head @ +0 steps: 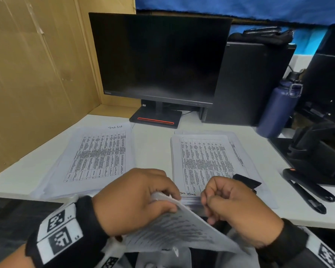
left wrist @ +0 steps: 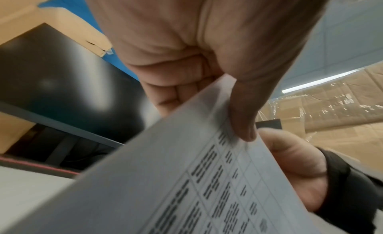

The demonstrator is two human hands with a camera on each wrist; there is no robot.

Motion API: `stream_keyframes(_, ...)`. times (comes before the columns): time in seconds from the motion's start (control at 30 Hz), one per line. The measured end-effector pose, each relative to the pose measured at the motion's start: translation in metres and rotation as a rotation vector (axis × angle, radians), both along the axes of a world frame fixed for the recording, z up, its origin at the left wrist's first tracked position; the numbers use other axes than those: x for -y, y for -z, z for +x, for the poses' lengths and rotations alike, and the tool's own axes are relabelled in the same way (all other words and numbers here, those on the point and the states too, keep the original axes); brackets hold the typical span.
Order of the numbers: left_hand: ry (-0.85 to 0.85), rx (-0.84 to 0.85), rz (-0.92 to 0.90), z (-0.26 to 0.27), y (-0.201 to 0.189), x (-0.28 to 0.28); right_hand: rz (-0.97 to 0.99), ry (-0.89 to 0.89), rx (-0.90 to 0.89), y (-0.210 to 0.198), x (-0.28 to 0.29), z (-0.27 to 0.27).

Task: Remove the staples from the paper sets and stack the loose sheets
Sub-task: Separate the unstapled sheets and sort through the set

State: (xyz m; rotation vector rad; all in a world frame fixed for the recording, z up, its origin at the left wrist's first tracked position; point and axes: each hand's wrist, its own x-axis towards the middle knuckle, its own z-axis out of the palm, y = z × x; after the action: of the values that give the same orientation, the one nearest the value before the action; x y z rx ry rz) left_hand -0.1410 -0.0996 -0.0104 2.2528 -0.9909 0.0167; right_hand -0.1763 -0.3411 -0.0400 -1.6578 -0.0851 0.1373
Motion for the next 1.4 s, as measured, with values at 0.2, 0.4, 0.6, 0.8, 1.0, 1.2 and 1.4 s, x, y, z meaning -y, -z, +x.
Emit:
stream_keyframes(0.2, -0.066, -0.212, -0.070, 0.012, 0.002, -0.007, -0.084, 0.004, 0.035, 0.009, 0.000, 0.003)
stream_keyframes(0.4, -0.146, -0.358, -0.186, 0.024, -0.007, -0.018, -0.373, -0.050, 0.137, 0.011, 0.008, 0.007)
stream_keyframes(0.6, -0.278, -0.309, -0.492, 0.042, -0.042, -0.065, -0.640, -0.286, 0.005, 0.025, 0.004, -0.001)
stream_keyframes(0.8, -0.325, -0.271, -0.762, 0.049, -0.050, -0.077, -0.986, -0.333, 0.058, 0.068, -0.013, -0.011)
stream_keyframes(1.0, -0.289, -0.272, -0.715, 0.042, -0.046, -0.062, -0.857, -0.230, 0.038, 0.073, -0.004, -0.004)
stream_keyframes(1.2, -0.314, -0.319, -0.810, 0.049, -0.039, -0.060, -0.808, -0.036, 0.202, 0.026, 0.004, -0.008)
stream_keyframes(1.4, -0.288, -0.499, -0.922, 0.048, -0.030, -0.048, -0.464, 0.314, 0.228, 0.004, 0.004, -0.005)
